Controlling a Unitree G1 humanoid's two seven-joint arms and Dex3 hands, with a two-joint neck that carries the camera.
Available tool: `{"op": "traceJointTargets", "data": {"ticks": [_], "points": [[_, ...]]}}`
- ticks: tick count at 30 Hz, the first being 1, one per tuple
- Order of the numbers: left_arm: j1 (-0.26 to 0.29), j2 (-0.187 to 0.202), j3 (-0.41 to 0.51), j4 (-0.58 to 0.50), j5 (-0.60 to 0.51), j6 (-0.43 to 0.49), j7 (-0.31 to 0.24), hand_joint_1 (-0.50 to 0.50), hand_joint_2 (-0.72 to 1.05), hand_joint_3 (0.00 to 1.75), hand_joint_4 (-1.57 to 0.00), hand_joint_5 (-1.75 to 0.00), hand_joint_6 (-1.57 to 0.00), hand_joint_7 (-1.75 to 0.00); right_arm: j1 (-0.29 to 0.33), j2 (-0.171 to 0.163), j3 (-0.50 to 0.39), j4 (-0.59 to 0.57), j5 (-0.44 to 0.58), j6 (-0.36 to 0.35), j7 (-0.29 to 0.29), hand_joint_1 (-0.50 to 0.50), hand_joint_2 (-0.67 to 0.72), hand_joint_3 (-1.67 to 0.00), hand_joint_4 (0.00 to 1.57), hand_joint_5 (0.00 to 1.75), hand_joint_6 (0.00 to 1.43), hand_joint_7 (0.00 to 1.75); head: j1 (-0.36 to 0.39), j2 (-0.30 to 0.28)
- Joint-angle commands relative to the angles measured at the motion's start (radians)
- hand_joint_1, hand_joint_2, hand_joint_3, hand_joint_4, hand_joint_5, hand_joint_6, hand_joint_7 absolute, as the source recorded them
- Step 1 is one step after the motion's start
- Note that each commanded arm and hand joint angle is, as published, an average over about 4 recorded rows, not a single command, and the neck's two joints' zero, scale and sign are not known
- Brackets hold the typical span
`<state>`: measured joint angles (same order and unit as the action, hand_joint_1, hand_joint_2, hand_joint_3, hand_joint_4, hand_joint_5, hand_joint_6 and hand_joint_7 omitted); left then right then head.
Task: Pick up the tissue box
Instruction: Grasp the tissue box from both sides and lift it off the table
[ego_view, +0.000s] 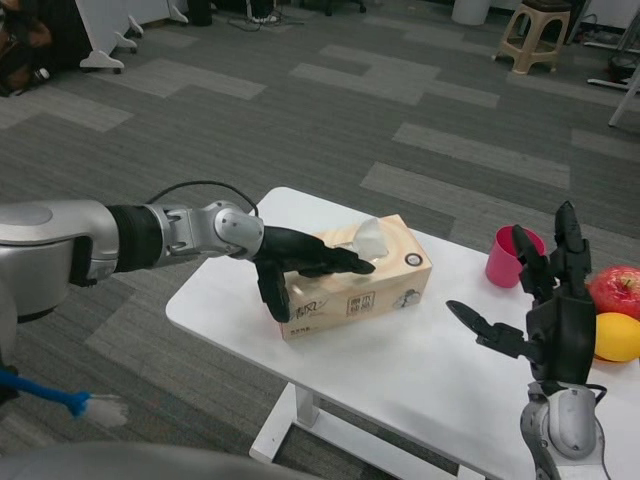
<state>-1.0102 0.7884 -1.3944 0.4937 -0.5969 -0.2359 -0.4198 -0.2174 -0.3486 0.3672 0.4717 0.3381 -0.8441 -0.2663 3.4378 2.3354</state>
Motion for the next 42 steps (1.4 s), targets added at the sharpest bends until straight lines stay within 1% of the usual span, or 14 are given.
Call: {"op": "traceJointTargets", "data": {"ticks": [1, 4, 8, 18, 19, 21, 25, 28, 30, 33, 37, 42], "points": [[0.019, -0.026, -0.039, -0.027, 0.063, 0.021, -0.020, 0.50, 1.05, 0.09, 0.00, 0.00, 0.00, -0.02, 0.001, 0.002, -0.013, 0.002, 0.002, -0.012, -0.002, -0.21, -0.26, -0.32, 0.37, 0.10, 0.00, 0.03, -0.003, 0.000], [0.014, -0.030, -0.039, -0.041, 0.091, 0.021, -0.020, 0.50, 1.05, 0.09, 0.00, 0.00, 0.00, 0.00, 0.003, 0.002, -0.013, 0.002, 0.002, -0.012, -0.002, -0.21, -0.22, -0.32, 0.39, 0.10, 0.00, 0.05, -0.003, 0.000], [0.008, -0.036, -0.038, -0.074, 0.117, 0.021, -0.019, 0.50, 1.05, 0.09, 0.00, 0.00, 0.00, 0.00, 0.006, 0.002, -0.013, 0.002, 0.002, -0.012, -0.002, -0.21, -0.22, -0.32, 0.37, 0.10, 0.00, 0.07, -0.072, -0.003], [-0.003, -0.042, -0.035, -0.142, 0.147, 0.020, -0.013, 0.50, 1.05, 0.09, 0.00, 0.00, 0.00, 0.00, 0.006, 0.002, -0.014, 0.002, 0.002, -0.013, -0.002, -0.21, -0.24, -0.32, 0.37, 0.10, 0.00, 0.07, -0.095, -0.008], [-0.002, -0.042, -0.030, -0.151, 0.147, 0.020, -0.012, 0.50, 1.05, 0.09, 0.00, 0.00, 0.00, 0.00, 0.006, 0.002, -0.015, 0.002, 0.002, -0.013, -0.002, -0.21, -0.22, -0.32, 0.37, 0.10, 0.00, 0.07, -0.097, -0.008], [0.002, -0.043, -0.015, -0.168, 0.147, 0.018, -0.011, 0.50, 1.05, 0.09, 0.00, 0.00, 0.00, 0.00, 0.006, 0.002, -0.016, 0.002, 0.002, -0.013, -0.002, -0.21, -0.24, -0.32, 0.37, 0.10, 0.00, 0.07, -0.098, -0.007], [0.015, -0.042, 0.041, -0.191, 0.147, 0.016, -0.010, 0.50, 1.05, 0.09, 0.00, 0.00, 0.00, 0.00, 0.006, 0.002, -0.017, 0.002, 0.002, -0.013, -0.002, -0.21, -0.22, -0.32, 0.37, 0.10, 0.00, 0.07, -0.105, -0.004], [0.027, -0.041, 0.074, -0.186, 0.126, 0.014, -0.011, 0.50, 1.05, 0.09, 0.00, 0.00, 0.00, 0.00, 0.006, 0.002, -0.019, 0.002, 0.002, -0.013, -0.003, -0.21, -0.22, -0.32, 0.37, 0.10, 0.00, 0.07, -0.106, 0.000], [0.038, -0.038, 0.094, -0.179, 0.099, 0.012, -0.013, 0.50, 1.05, 0.09, 0.00, 0.00, 0.00, -0.03, 0.009, 0.003, -0.019, 0.001, 0.002, -0.013, -0.003, -0.21, -0.26, -0.32, 0.37, 0.10, 0.00, 0.07, -0.107, 0.000], [0.057, -0.034, 0.127, -0.172, 0.050, 0.005, -0.015, 0.50, 1.05, 0.09, 0.00, 0.00, 0.00, -0.02, 0.013, 0.005, -0.021, 0.001, 0.002, -0.016, -0.004, -0.21, -0.24, -0.32, 0.37, 0.10, 0.00, 0.03, -0.108, 0.001], [0.080, -0.031, 0.170, -0.164, 0.001, -0.008, -0.016, 0.50, 1.05, 0.09, 0.00, 0.00, 0.00, 0.00, 0.015, 0.007, -0.024, -0.001, 0.002, -0.018, -0.005, -0.21, -0.22, -0.32, 0.37, 0.10, 0.00, 0.07, -0.108, 0.003], [0.117, -0.026, 0.237, -0.154, -0.087, -0.033, -0.015, 0.50, 1.05, 0.09, 0.00, 0.00, 0.00, -0.05, 0.016, 0.010, -0.026, -0.001, 0.002, -0.020, -0.005, -0.21, -0.29, -0.32, 0.37, 0.10, 0.00, 0.05, -0.106, 0.007]]}}
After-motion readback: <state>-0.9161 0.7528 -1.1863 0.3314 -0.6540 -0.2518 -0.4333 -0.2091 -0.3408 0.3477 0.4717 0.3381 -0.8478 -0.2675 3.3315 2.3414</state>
